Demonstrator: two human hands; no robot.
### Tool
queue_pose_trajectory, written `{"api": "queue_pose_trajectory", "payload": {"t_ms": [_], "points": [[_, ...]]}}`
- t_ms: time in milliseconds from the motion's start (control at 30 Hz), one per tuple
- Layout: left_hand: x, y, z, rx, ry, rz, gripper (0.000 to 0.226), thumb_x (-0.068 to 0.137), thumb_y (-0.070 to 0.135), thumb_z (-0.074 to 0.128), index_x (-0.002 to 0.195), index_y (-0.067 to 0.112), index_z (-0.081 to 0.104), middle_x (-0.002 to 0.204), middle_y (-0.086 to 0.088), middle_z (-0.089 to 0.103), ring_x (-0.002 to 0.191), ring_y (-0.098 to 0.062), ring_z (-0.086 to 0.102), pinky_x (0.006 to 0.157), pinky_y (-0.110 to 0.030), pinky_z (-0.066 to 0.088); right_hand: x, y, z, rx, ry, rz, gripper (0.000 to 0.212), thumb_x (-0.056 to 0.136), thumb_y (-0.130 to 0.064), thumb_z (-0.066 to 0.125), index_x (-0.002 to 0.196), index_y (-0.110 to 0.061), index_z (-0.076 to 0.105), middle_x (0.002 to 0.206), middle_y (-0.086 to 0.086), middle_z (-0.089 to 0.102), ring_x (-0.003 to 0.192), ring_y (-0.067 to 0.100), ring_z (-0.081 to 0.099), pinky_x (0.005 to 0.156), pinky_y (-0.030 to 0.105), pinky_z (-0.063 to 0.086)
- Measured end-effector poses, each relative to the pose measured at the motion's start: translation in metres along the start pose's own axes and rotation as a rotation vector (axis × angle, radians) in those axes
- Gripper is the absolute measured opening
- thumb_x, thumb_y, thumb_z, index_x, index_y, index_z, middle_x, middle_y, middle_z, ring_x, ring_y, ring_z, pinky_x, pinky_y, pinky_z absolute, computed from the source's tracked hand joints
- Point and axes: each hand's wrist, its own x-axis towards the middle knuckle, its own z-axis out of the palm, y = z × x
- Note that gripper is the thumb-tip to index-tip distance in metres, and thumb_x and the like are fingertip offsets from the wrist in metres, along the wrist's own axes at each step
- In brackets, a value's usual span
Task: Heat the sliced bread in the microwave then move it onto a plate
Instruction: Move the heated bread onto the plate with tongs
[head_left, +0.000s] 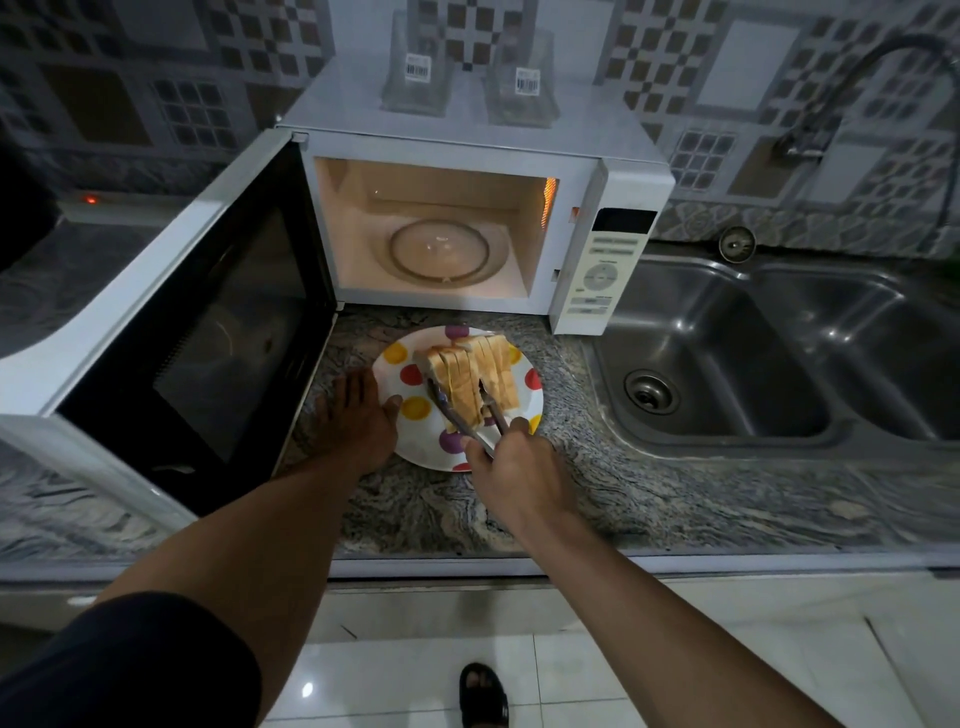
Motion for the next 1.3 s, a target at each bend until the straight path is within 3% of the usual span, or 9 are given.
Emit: {"api": "queue_pose_trajectory", "payload": {"t_ms": [167, 400, 667, 800, 1067, 1200, 1300], "points": [[-0.001, 0.0, 0.0, -0.016, 0.006, -0.002, 0.065, 0.104, 0.047, 0.019, 0.157, 0.013, 0.002, 0.165, -0.008, 0.001, 0.152, -0.025, -0.002, 0.122, -0.046, -0.003, -0.004, -0.001, -0.004, 0.015, 0.032, -0.009, 0.056, 0.097, -0.055, 0.048, 0.118, -0.003, 0.05, 0.095, 0.016, 0.068, 0.086, 0.036, 0.067, 0.062, 0.038, 0.054], [0.0, -0.001, -0.002, -0.022, -0.012, 0.011, 0.066, 0.104, 0.047, 0.019, 0.157, 0.013, 0.0, 0.165, -0.009, 0.001, 0.151, -0.026, -0.002, 0.122, -0.047, -0.003, 0.0, -0.004, -0.011, 0.026, 0.057, -0.03, 0.059, 0.097, -0.059, 0.046, 0.12, -0.004, 0.047, 0.093, 0.014, 0.067, 0.079, 0.033, 0.067, 0.057, 0.037, 0.054], [0.001, 0.0, -0.007, -0.013, -0.018, 0.018, 0.065, 0.104, 0.046, 0.022, 0.157, 0.012, 0.003, 0.165, -0.009, 0.003, 0.151, -0.027, 0.002, 0.122, -0.047, 0.0, 0.008, -0.009, -0.016, 0.067, 0.066, -0.035, 0.059, 0.097, -0.06, 0.046, 0.121, -0.006, 0.047, 0.089, 0.009, 0.065, 0.076, 0.028, 0.065, 0.056, 0.034, 0.051], [0.004, 0.002, -0.012, -0.03, -0.034, 0.004, 0.065, 0.104, 0.046, 0.023, 0.156, 0.011, 0.006, 0.164, -0.009, 0.006, 0.151, -0.027, 0.004, 0.122, -0.048, 0.003, 0.016, -0.013, -0.022, 0.089, 0.078, -0.038, 0.061, 0.097, -0.062, 0.044, 0.123, -0.007, 0.047, 0.094, 0.01, 0.067, 0.079, 0.028, 0.065, 0.056, 0.03, 0.041], [0.009, 0.007, -0.03, -0.164, -0.071, -0.096, 0.065, 0.1, 0.054, 0.025, 0.152, 0.015, 0.025, 0.159, -0.01, 0.025, 0.145, -0.031, 0.027, 0.115, -0.052, 0.025, 0.04, -0.028, -0.03, 0.316, 0.012, -0.009, 0.066, 0.092, -0.071, 0.042, 0.126, -0.015, 0.05, 0.085, 0.002, 0.063, 0.084, 0.03, 0.067, 0.066, 0.037, 0.054], [0.011, 0.017, -0.045, -0.274, -0.06, -0.13, 0.063, 0.098, 0.056, 0.025, 0.136, 0.014, 0.051, 0.141, -0.016, 0.05, 0.127, -0.035, 0.049, 0.106, -0.047, 0.039, 0.053, -0.028, -0.024, 0.445, -0.055, 0.013, 0.059, 0.09, -0.072, 0.045, 0.118, -0.021, 0.055, 0.085, -0.002, 0.066, 0.08, 0.022, 0.066, 0.065, 0.035, 0.052], [0.001, 0.042, -0.068, -0.495, 0.087, -0.031, 0.049, 0.103, 0.045, 0.033, 0.091, 0.014, 0.068, 0.098, -0.012, 0.068, 0.092, -0.027, 0.061, 0.073, -0.029, 0.044, 0.068, -0.03, -0.025, 0.563, -0.111, 0.023, 0.047, 0.092, -0.068, 0.049, 0.108, -0.025, 0.06, 0.093, -0.006, 0.067, 0.087, 0.019, 0.064, 0.071, 0.034, 0.05]]}}
